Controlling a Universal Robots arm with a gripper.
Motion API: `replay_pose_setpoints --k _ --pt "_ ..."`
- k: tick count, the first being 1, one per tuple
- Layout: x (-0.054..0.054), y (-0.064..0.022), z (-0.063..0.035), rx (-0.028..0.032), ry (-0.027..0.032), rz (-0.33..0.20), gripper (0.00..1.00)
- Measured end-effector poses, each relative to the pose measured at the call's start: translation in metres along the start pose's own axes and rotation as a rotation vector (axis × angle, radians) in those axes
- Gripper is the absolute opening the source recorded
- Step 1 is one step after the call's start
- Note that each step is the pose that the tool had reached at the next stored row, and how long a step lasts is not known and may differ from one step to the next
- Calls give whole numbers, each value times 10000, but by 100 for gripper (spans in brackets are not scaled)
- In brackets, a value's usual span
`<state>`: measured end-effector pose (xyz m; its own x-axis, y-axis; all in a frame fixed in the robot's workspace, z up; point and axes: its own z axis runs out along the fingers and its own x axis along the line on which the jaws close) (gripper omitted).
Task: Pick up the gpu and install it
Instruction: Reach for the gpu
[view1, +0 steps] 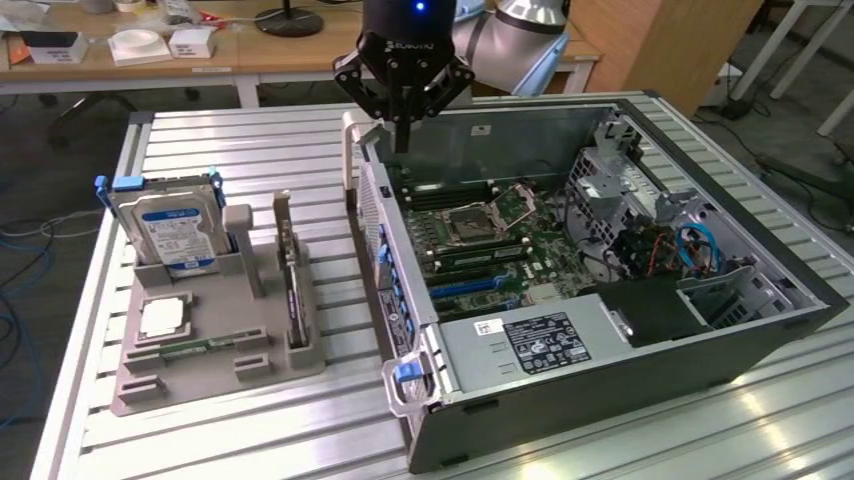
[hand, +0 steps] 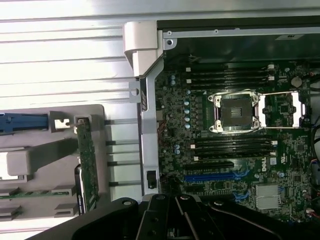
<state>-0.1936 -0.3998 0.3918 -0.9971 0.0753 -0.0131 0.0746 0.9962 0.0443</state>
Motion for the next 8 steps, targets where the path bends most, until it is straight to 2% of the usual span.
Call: replay_pose_setpoints --k 8 --pt "67 -5 1 0 11 1 10"
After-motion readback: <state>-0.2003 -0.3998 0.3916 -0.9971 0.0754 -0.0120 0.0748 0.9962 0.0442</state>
